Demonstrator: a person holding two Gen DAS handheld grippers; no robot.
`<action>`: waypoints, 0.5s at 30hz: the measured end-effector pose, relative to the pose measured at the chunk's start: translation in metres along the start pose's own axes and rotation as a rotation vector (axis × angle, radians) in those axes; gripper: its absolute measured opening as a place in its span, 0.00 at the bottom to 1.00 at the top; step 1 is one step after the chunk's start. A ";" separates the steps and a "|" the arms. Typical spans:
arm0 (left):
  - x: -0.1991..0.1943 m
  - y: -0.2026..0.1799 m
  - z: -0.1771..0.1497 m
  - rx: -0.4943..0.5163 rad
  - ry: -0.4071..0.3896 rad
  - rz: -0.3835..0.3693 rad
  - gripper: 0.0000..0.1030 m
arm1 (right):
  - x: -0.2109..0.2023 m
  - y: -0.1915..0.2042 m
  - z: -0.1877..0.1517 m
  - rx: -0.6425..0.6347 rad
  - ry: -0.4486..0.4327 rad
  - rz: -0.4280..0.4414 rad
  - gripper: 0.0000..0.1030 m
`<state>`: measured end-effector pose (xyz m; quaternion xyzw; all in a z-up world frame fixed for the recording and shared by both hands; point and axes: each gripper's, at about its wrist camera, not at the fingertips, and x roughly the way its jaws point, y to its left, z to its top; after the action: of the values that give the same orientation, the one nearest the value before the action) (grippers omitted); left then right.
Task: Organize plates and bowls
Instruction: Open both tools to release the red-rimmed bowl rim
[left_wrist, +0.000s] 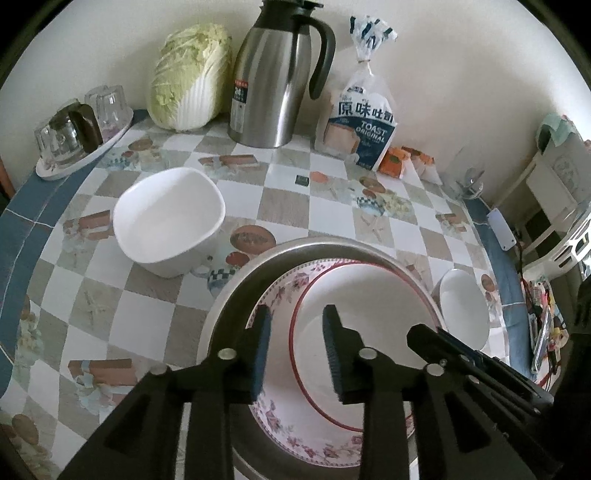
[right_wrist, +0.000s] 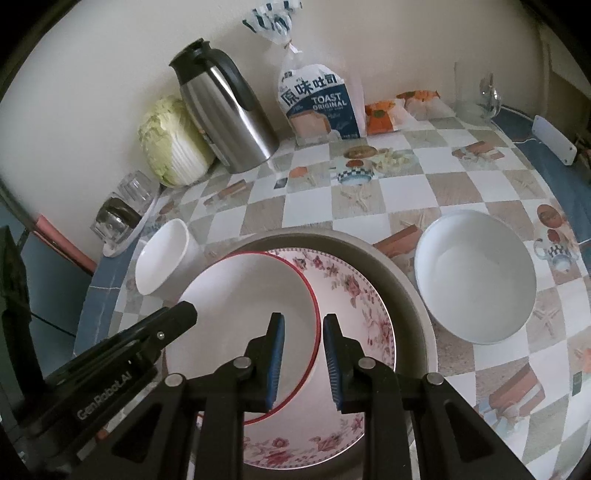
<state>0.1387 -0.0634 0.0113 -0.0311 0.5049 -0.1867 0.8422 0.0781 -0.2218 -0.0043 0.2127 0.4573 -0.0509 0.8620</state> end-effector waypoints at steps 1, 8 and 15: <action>-0.002 0.000 0.000 -0.003 -0.006 0.000 0.36 | -0.002 -0.001 0.000 0.004 -0.005 0.004 0.24; -0.016 0.007 0.004 -0.042 -0.056 0.029 0.41 | -0.014 -0.005 0.002 0.017 -0.052 0.004 0.54; -0.022 0.016 0.005 -0.079 -0.092 0.073 0.68 | -0.018 -0.009 0.002 0.027 -0.083 -0.007 0.68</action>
<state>0.1379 -0.0414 0.0284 -0.0542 0.4736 -0.1341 0.8688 0.0671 -0.2326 0.0082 0.2206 0.4211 -0.0688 0.8771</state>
